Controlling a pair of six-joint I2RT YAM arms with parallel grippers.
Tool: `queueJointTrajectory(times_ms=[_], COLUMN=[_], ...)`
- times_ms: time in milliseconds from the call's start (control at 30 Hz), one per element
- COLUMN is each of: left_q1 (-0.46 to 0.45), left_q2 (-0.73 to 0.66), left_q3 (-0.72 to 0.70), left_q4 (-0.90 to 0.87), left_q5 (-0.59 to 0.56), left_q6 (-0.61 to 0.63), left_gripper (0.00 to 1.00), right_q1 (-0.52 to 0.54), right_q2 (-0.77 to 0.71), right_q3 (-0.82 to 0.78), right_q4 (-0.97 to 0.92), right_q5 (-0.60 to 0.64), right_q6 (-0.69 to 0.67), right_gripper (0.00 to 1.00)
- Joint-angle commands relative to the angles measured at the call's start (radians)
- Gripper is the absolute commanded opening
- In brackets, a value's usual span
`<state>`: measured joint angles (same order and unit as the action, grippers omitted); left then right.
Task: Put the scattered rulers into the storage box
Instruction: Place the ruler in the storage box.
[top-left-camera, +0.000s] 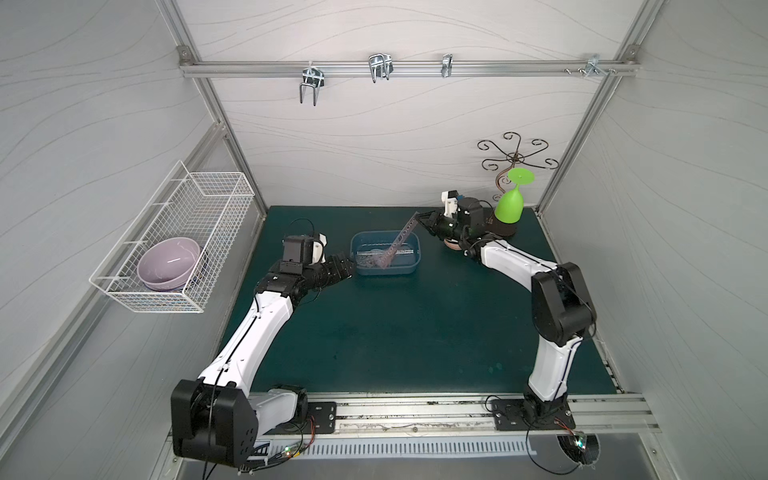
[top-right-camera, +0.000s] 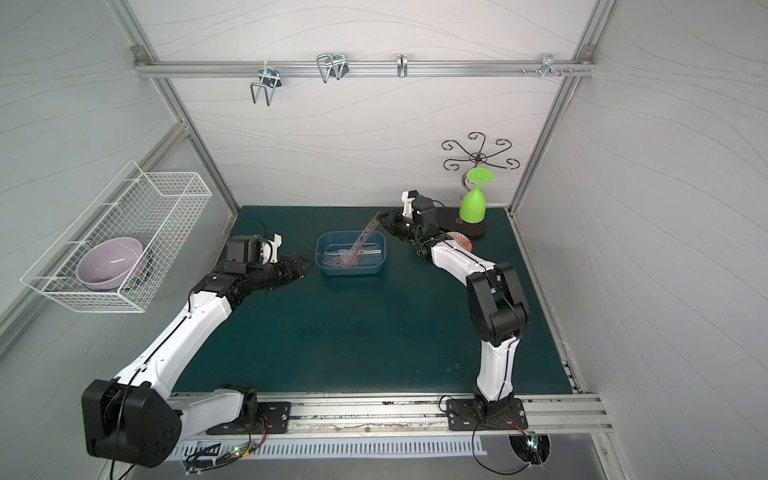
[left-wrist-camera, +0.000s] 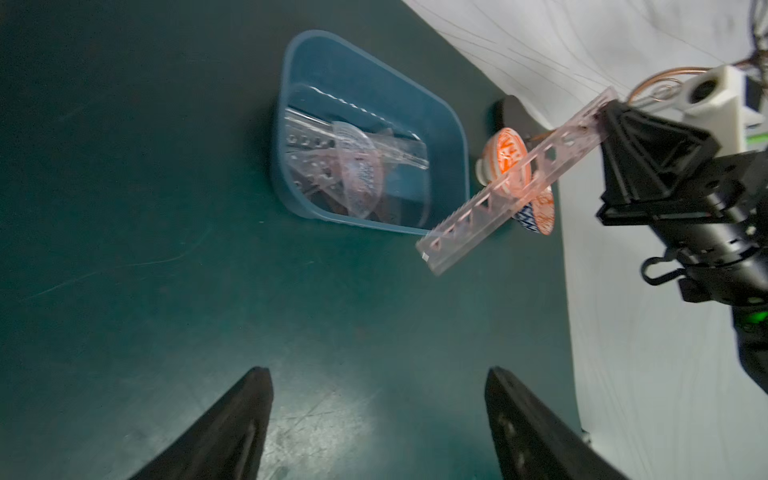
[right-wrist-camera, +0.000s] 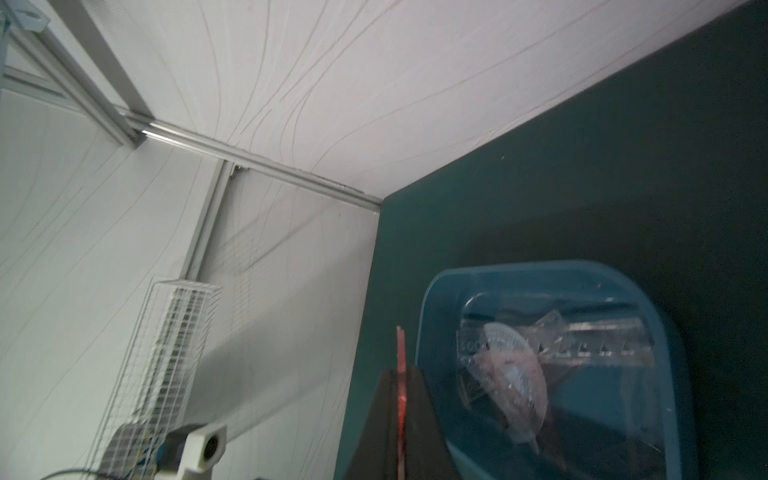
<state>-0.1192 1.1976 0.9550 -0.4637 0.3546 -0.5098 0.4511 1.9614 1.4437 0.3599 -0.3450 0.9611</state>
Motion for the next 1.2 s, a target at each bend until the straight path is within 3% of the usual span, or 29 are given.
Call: queueJointTrajectory(times_ms=[0,200,833,900,1033,1167], left_q1=[0.011,0.010,0.018,0.021,0.028,0.041], left_q2=[0.017,0.043,0.049,0.052,0.057,0.049], left_q3=[0.010,0.025,0.024,0.027,0.027,0.026], left_q4=[-0.045,-0.082,-0.093,-0.092,-0.088,-0.078], left_q5=[-0.105,-0.102,-0.098,-0.095,-0.082,-0.056], left_q6=[0.028,0.037,0.040,0.039,0.033,0.031], left_gripper=[0.83,0.83,0.85,0.85,0.85,0.85], right_q1=[0.023,0.079,0.190,0.189,0.165,0.125], right_q2=[0.114,0.257,0.384,0.380,0.353,0.273], right_q3=[0.082,0.243,0.263,0.251,0.276,0.319], right_q4=[0.081,0.076,0.104,0.100,0.034,-0.069], right_q5=[0.184,0.238,0.244,0.249,0.220,0.172], right_q6=[0.027,-0.027,-0.071,-0.080,-0.122,-0.198], right_gripper=[0.00,0.00,0.00,0.08,0.36,0.57])
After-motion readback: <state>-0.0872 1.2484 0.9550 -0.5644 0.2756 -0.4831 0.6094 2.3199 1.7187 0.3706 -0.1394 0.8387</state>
